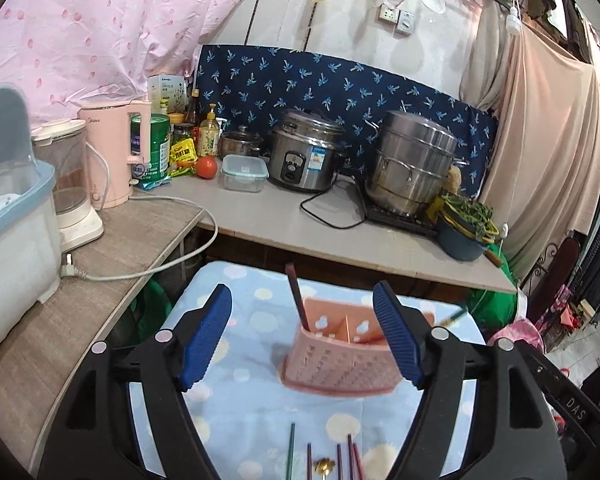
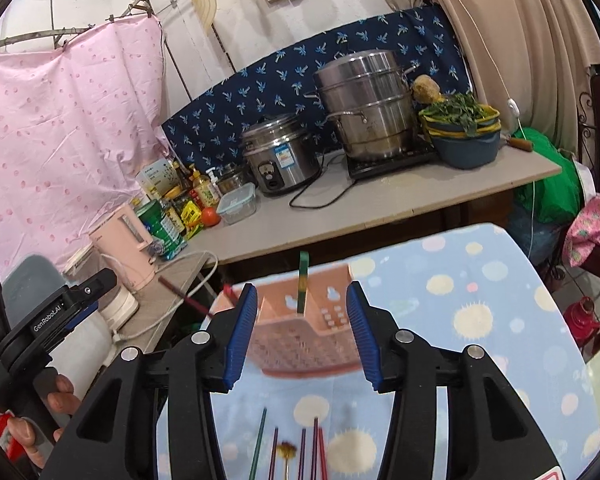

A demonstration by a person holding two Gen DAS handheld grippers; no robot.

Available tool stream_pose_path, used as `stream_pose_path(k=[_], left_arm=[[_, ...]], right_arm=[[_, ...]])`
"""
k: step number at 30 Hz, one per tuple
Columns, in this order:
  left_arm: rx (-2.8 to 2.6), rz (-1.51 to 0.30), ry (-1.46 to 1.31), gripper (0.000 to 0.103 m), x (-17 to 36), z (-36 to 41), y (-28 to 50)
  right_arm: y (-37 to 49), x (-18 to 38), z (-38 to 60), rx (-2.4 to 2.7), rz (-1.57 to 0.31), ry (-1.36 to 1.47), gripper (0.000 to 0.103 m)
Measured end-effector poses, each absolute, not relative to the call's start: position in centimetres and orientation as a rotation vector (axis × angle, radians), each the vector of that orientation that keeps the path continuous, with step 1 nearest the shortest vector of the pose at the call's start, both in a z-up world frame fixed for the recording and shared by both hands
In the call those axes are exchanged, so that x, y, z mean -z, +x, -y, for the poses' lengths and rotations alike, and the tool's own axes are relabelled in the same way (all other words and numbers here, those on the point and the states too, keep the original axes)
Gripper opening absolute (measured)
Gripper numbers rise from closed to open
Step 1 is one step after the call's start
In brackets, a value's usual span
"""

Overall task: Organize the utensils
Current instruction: 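Move both open tools back down over the remaining utensils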

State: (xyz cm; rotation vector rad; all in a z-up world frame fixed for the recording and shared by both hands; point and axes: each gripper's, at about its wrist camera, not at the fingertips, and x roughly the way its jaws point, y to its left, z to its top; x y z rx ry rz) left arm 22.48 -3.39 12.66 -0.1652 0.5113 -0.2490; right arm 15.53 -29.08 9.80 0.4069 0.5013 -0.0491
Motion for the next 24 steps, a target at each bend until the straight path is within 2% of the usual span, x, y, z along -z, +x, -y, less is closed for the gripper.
stream_pose_path(k=[15, 24], left_arm=[[0.237, -0.740, 0.057, 0.073, -2.0, 3.2, 13.3], [0.237, -0.878, 0.086, 0.073, 4.0, 2.2, 10.4]], right_arm=[[6.3, -1.5, 25.5, 0.029, -0.726, 0.318, 0.045], [3.1, 5.0, 23.6, 0.011, -0.891, 0.310, 0.044]])
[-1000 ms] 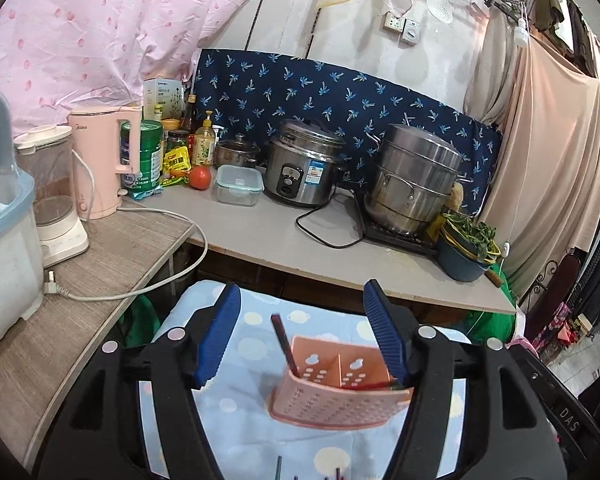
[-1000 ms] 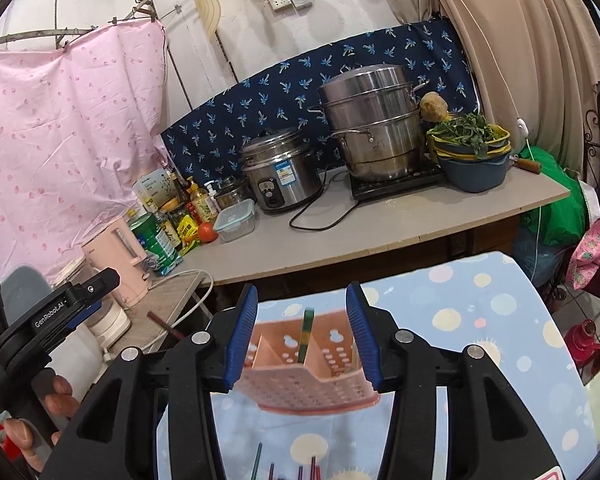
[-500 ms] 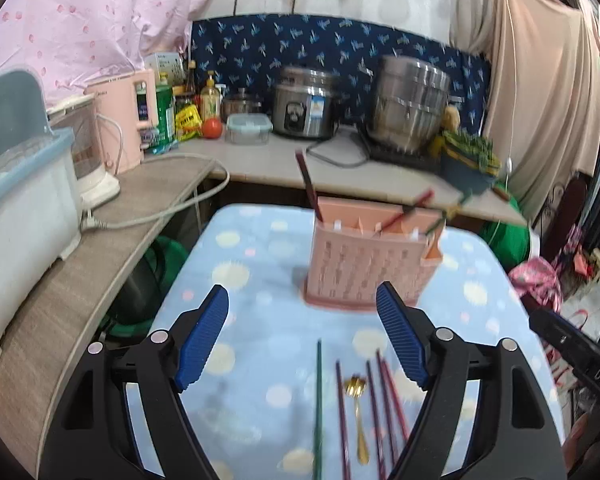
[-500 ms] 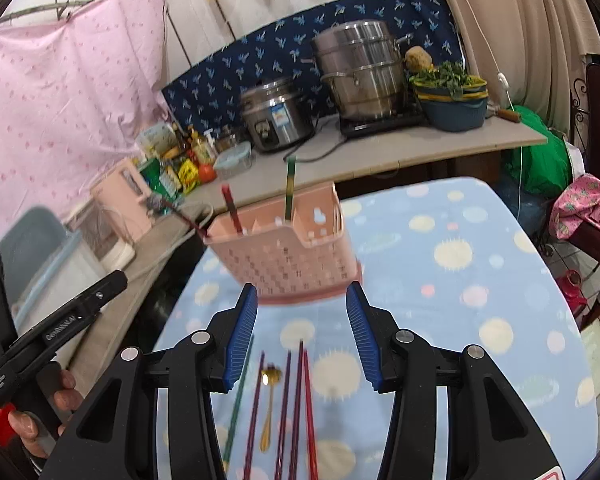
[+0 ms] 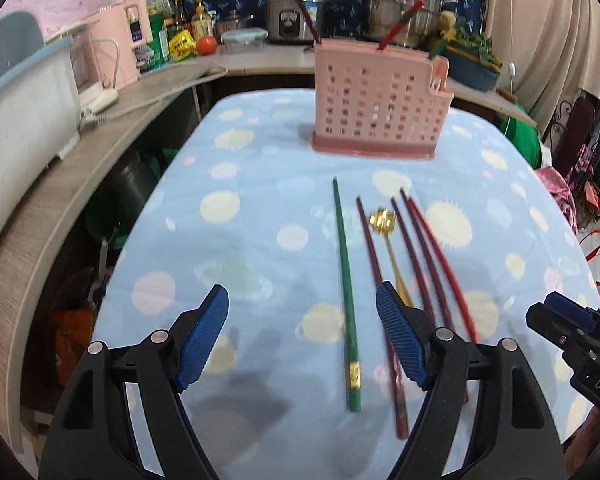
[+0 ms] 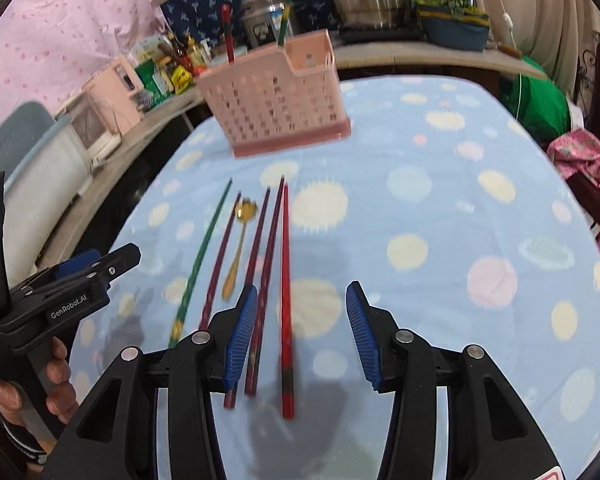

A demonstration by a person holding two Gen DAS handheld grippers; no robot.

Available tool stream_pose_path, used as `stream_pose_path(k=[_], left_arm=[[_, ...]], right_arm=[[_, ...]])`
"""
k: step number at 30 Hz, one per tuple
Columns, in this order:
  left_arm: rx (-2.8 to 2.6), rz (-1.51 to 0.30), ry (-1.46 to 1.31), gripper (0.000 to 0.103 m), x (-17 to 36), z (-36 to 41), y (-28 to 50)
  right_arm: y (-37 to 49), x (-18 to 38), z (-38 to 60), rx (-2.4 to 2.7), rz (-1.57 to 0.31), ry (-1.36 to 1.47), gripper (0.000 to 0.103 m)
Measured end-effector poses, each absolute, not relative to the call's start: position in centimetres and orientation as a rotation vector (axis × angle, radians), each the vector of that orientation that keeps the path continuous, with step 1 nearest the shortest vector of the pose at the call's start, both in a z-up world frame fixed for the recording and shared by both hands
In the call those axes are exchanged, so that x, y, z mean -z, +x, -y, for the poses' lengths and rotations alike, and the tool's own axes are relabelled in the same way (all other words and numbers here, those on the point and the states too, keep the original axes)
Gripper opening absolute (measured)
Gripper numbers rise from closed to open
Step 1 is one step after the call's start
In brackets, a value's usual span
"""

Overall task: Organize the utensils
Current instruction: 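Move both open tools back down over the remaining utensils, then grasp the green chopstick with the left tool while the right tool grasps a red chopstick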

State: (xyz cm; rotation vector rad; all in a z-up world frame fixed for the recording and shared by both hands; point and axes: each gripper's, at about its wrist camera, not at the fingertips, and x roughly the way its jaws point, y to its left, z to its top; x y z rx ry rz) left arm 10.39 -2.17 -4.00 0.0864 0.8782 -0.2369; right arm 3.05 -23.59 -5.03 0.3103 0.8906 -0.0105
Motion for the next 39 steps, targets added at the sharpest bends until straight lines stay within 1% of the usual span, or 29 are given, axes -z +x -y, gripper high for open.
stream_pose_path(k=[4, 9, 15, 17, 19, 24, 29, 36, 39], left_arm=[[0.229, -0.927, 0.089, 0.072, 6.0, 1.8, 9.4], [0.220, -0.956, 0.101, 0.072, 7.4, 1.7, 8.6], [0.237, -0.976, 0.105, 0.072, 8.1, 2.0, 8.1], [0.245, -0.979, 0.111, 0.072, 8.3, 2.3, 7.8], [0.251, -0.983, 0.119, 0.072, 8.5, 2.6, 7.7], [0.251, -0.993, 0.132, 0.071, 9.1, 2.9, 7.6], [0.256, -1.011, 0.130, 0.058, 9.5, 3.0, 7.8], [0.257, -1.005, 0.132, 0.049, 9.5, 3.0, 7.8], [0.263, -1.001, 0.135, 0.039, 9.5, 3.1, 7.8]], right_arm=[[2.4, 6.6, 22.2, 0.026, -0.918, 0.241, 0.042], [2.1, 7.9, 21.2, 0.013, -0.945, 0.208, 0.036], [2.0, 8.6, 20.8, 0.012, -0.962, 0.195, 0.028], [1.9, 8.8, 20.7, 0.015, -0.966, 0.192, 0.022], [1.9, 9.0, 20.7, 0.015, -0.971, 0.188, 0.019], [1.8, 9.3, 20.5, 0.015, -0.975, 0.173, 0.018], [1.9, 9.4, 20.4, 0.015, -0.971, 0.160, 0.017], [1.9, 9.5, 20.2, 0.017, -0.966, 0.147, 0.017], [1.9, 9.5, 20.2, 0.018, -0.966, 0.145, 0.017]])
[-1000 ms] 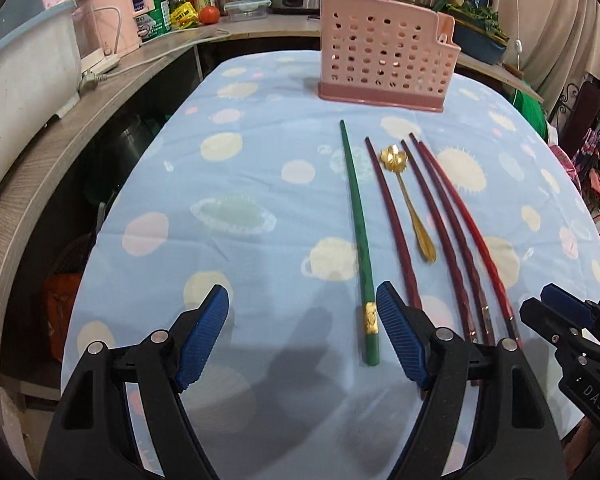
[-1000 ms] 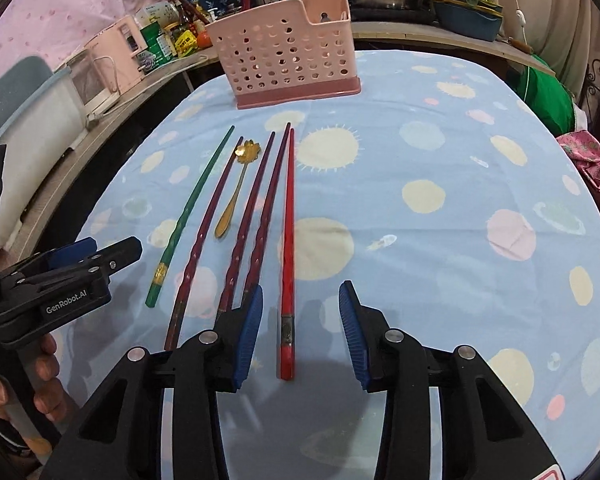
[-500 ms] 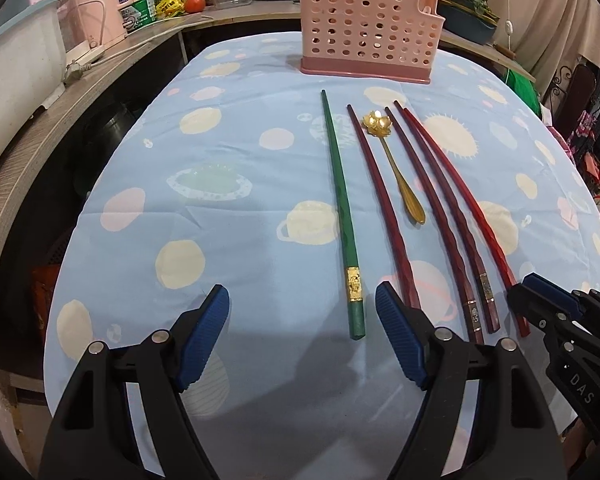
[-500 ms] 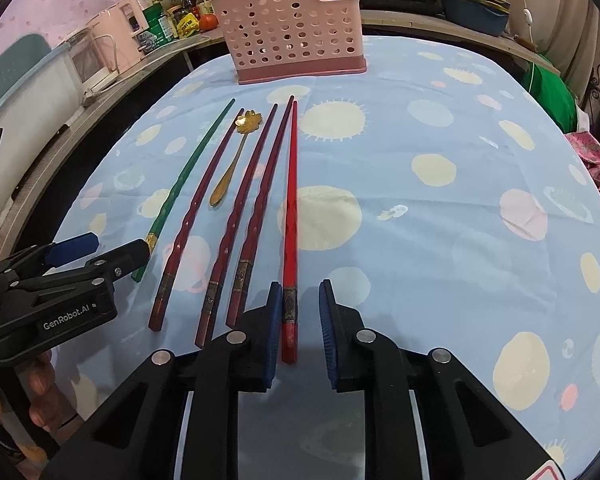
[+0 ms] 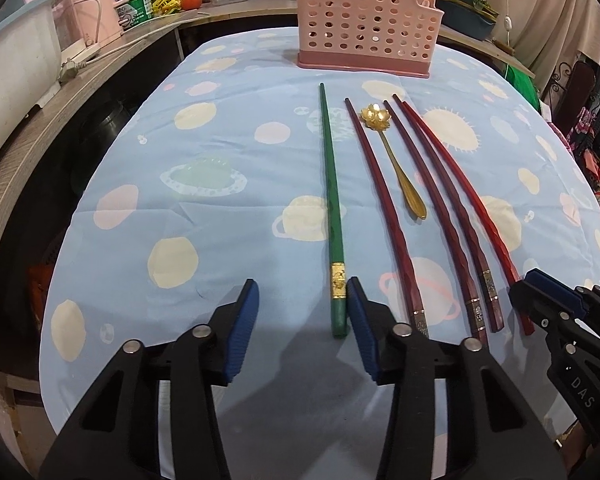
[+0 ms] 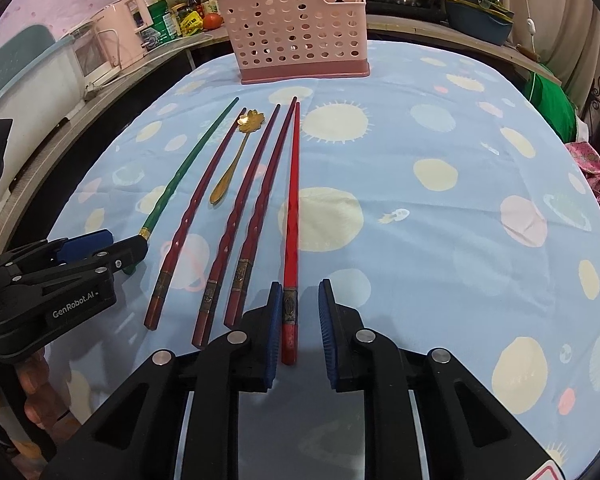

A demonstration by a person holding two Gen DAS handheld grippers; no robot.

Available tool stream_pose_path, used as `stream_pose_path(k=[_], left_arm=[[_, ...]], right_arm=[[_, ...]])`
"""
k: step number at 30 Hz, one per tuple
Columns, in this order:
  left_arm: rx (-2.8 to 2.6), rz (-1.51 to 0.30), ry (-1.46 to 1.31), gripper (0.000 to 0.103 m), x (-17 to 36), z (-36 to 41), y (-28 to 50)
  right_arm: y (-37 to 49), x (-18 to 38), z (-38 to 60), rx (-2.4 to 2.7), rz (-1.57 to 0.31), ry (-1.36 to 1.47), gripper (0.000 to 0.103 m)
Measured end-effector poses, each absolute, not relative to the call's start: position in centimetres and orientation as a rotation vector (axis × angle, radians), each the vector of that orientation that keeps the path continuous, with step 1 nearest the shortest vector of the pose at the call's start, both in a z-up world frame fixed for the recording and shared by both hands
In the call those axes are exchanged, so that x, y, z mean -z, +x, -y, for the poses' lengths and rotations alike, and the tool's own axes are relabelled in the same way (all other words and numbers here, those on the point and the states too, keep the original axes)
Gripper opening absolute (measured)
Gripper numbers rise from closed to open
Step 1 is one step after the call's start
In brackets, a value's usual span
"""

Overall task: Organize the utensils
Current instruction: 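Grasp the green chopstick with the left tool while the right tool grasps a red chopstick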

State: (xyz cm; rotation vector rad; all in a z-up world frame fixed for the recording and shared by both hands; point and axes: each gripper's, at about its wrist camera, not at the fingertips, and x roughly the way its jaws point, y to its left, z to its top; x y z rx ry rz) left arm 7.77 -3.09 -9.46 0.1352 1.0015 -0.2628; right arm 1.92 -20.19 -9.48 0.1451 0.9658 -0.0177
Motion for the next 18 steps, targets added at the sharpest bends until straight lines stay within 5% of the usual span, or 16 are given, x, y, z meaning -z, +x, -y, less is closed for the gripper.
stream_pose_path(k=[7, 18], left_arm=[[0.280, -1.006, 0.115, 0.016, 9.35, 2.88, 7.87], [0.291, -1.021, 0.092, 0.007, 9.29, 2.57, 7.91]], right_arm=[[1.82, 9.49, 20.10, 0.019, -0.964, 0.138, 0.017], [1.62, 9.51, 20.12, 0.020, -0.964, 0.134, 0.007]])
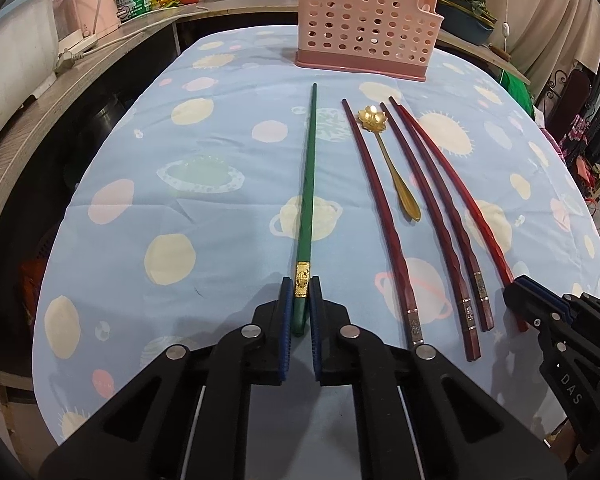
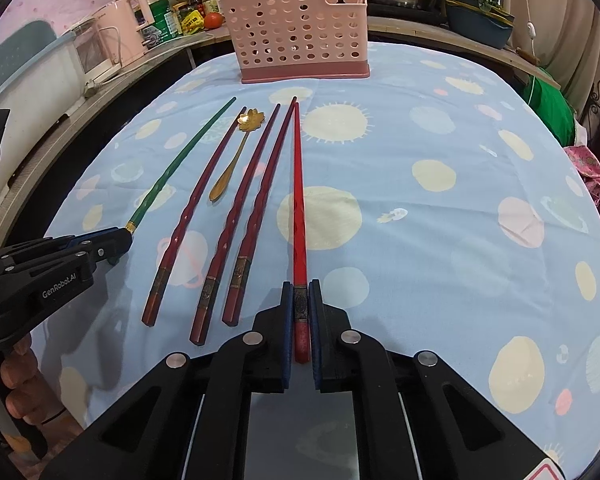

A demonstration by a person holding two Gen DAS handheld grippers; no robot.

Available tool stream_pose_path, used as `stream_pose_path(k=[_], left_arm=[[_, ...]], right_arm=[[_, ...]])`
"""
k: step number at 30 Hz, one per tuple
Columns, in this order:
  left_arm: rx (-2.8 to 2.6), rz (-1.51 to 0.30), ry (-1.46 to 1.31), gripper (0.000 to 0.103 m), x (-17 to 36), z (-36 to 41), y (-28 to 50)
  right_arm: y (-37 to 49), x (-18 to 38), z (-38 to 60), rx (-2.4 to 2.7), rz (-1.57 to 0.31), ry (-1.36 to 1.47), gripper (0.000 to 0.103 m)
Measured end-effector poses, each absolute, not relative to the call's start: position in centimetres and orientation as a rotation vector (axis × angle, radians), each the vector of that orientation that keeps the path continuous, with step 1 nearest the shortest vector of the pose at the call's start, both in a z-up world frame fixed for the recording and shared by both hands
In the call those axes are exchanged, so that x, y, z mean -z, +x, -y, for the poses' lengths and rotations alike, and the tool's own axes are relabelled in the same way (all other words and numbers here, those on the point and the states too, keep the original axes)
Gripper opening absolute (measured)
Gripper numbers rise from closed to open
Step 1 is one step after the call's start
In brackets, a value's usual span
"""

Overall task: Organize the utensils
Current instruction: 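Grasp the green chopstick with the left tool while the right tool grasps a red chopstick, then lift both chopsticks, insert them into the pink basket and open both tools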

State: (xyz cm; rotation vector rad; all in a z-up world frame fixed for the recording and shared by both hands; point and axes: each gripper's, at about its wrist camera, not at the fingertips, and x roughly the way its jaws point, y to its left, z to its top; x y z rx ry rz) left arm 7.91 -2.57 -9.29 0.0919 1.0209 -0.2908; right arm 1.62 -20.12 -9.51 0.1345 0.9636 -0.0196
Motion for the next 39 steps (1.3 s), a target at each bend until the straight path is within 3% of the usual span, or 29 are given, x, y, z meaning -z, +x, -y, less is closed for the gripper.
stream_pose_path(k=[12, 39], left_arm=[[0.310, -1.004, 0.046, 0.007, 7.2, 2.4, 7.5], [0.311, -0.774, -0.069, 0.007, -6.5, -0.5, 9.4]], right_arm=[[1.1, 6.7, 20.7, -0.002, -0.900, 0.177, 0.007], [2.5, -7.5, 27.1, 0.041, -0.633, 0.298, 0.007]])
